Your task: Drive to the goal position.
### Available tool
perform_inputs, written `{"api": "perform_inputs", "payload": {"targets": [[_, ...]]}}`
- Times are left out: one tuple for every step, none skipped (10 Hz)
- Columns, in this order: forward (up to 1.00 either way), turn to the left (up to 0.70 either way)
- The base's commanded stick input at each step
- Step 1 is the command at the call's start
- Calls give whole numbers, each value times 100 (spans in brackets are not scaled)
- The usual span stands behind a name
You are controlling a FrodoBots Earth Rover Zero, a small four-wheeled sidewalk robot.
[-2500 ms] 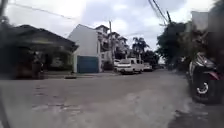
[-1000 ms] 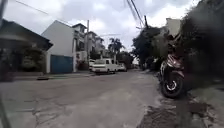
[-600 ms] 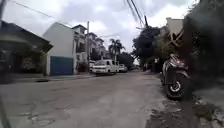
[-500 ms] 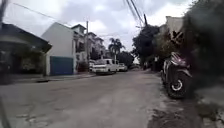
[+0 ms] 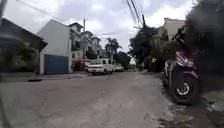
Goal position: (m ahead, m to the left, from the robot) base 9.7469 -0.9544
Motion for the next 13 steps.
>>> {"api": "perform_inputs", "payload": {"targets": [[70, -35], [70, -34], [70, -33], [70, -6], [70, 0], [70, 0], [70, 0], [70, 0], [70, 0], [70, 0], [70, 0], [70, 0], [70, 0]]}}
